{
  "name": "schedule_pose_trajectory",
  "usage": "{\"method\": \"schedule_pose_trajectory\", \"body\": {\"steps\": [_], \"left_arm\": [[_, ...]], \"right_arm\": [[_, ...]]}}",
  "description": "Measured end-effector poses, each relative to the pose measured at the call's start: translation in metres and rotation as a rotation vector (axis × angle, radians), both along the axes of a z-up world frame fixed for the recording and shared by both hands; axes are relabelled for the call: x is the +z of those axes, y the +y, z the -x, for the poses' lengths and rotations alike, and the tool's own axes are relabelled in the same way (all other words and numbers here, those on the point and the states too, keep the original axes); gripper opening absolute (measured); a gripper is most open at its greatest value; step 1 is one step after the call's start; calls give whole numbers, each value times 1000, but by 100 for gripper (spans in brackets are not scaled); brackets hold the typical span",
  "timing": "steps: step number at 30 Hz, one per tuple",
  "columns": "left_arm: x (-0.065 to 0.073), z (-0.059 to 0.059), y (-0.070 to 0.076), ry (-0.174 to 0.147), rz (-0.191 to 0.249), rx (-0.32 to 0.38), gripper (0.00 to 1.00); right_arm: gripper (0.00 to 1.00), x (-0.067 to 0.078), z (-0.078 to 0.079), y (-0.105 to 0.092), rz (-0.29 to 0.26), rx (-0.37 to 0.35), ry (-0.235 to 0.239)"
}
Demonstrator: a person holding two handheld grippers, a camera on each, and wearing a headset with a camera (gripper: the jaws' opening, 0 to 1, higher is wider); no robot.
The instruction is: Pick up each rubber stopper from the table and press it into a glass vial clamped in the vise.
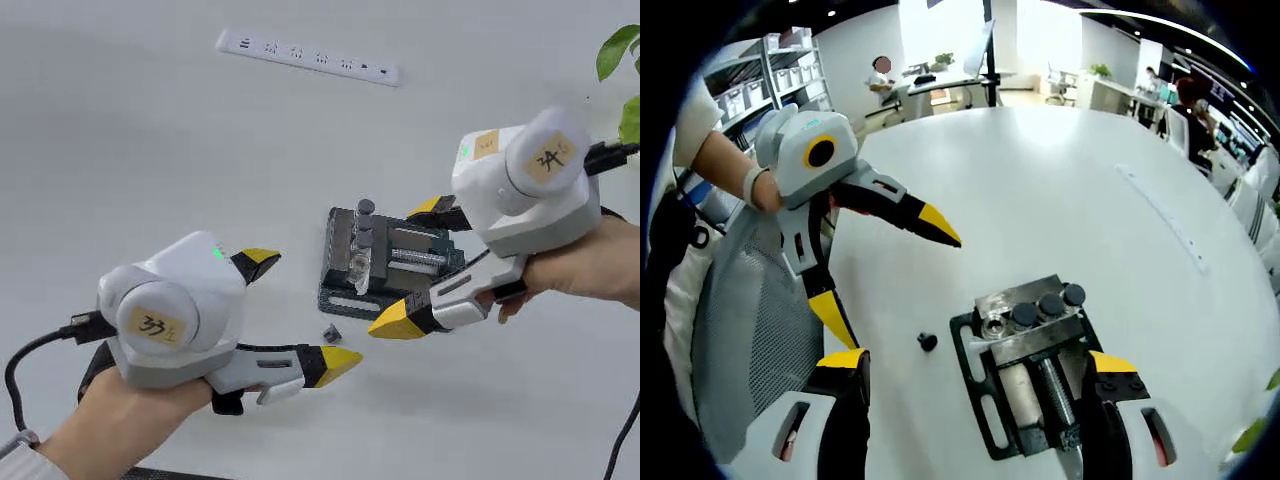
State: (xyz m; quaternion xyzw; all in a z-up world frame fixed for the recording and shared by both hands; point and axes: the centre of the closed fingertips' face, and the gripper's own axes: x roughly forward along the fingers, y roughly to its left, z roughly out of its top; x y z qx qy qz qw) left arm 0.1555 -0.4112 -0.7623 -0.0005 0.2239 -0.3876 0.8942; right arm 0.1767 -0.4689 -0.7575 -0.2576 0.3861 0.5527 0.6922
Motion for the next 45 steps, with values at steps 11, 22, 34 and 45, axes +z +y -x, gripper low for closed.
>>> {"method": "schedule_pose_trajectory", "body": {"steps": [11, 22, 34, 45], "left_arm": [[-7, 3, 2, 21, -42, 0, 69], [-23, 9, -5, 21, -108, -49, 50], [-43, 13, -19, 53, -149, -94, 31], [-51, 12, -20, 63, -175, -96, 19]], "right_arm": [[91, -2, 19, -21, -69, -81, 7], [89, 5, 28, -35, -128, -153, -6], [91, 3, 34, -51, -161, -209, -5], [96, 3, 33, -53, -183, -234, 0]]}}
